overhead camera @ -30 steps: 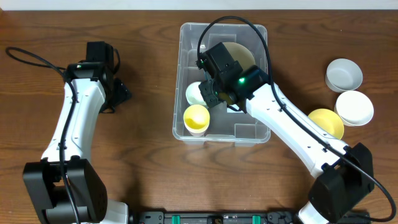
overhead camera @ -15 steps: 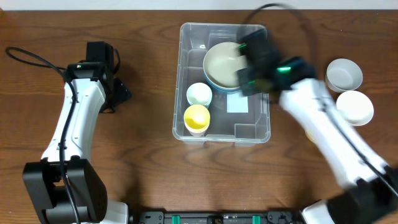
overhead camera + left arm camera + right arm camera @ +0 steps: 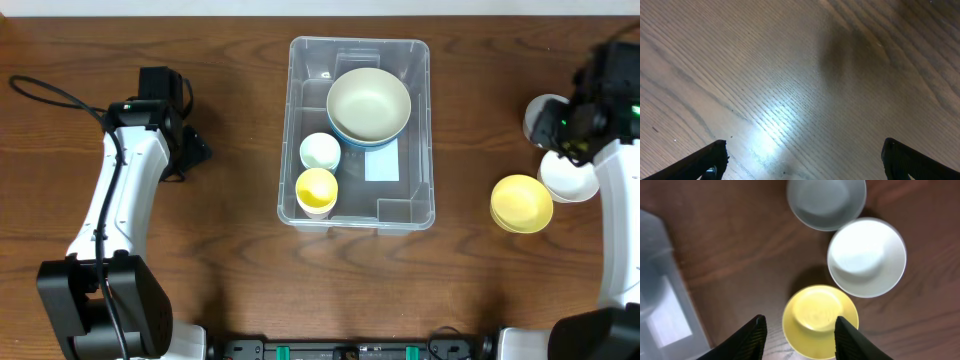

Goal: Pack container
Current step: 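Grasp the yellow bowl's rim with the right gripper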

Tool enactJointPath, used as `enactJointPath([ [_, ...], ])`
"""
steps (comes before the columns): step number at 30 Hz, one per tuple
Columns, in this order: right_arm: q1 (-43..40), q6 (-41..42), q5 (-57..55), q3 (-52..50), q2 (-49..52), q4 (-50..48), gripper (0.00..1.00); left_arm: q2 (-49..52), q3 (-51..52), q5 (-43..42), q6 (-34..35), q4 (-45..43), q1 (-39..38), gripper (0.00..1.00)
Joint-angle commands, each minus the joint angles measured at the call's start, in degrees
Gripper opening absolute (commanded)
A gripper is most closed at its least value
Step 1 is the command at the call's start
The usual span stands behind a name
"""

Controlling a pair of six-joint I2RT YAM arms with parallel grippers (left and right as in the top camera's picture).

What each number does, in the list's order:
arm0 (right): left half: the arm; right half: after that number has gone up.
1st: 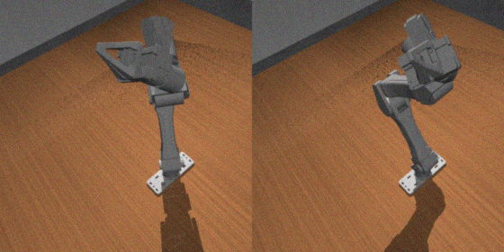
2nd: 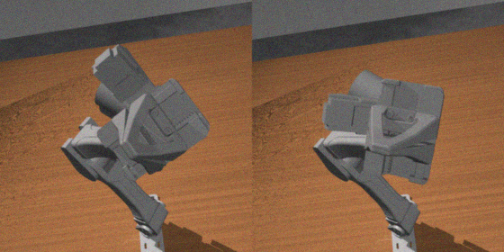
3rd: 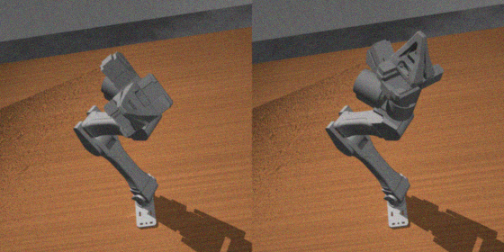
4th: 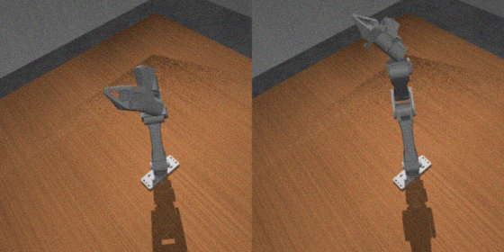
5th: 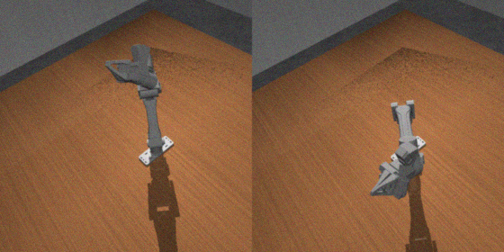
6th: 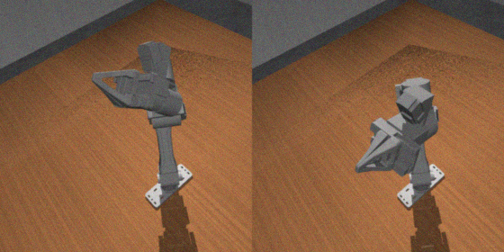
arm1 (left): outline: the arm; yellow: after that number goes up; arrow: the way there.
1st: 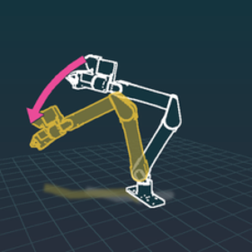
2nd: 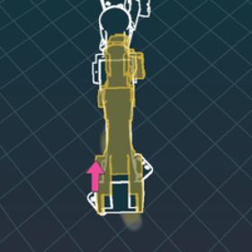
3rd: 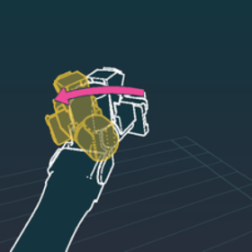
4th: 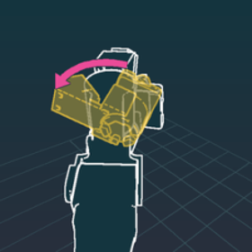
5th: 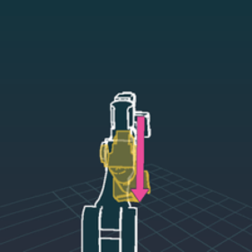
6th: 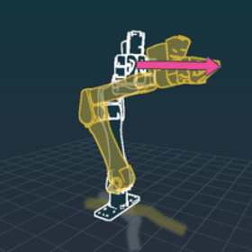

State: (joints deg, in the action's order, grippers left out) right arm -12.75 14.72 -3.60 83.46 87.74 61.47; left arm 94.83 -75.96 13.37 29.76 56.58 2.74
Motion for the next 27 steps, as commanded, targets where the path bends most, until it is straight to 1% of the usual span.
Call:
enactJointPath([
  [1, -2.86, 2.89, 4.22, -4.9, 0.35, -0.24, 0.47, -0.22, 0.09, 0.85, -0.17, 0.2, 0.09, 0.98],
  [7, -5.97, 5.01, 4.28, -14.23, 0.33, -3.23, 0.47, -0.22, 0.09, 0.85, -0.15, 0.2, 0.09, 0.98],
  [12, -6.1, 4.98, 4.09, -19.1, 0.33, -4.15, 0.49, -0.22, 0.09, 0.85, -0.15, 0.22, 0.09, 0.98],
  [24, -7.3, 7.61, 1.6, -23.17, 0.09, -5.25, 0.5, -0.22, 0.09, 0.85, -0.15, 0.2, 0.09, 0.98],
  [27, -8.26, 8.74, -0.74, -23.39, -0.22, -5.09, 0.51, -0.22, 0.09, 0.85, -0.15, 0.2, 0.09, 0.98],
])
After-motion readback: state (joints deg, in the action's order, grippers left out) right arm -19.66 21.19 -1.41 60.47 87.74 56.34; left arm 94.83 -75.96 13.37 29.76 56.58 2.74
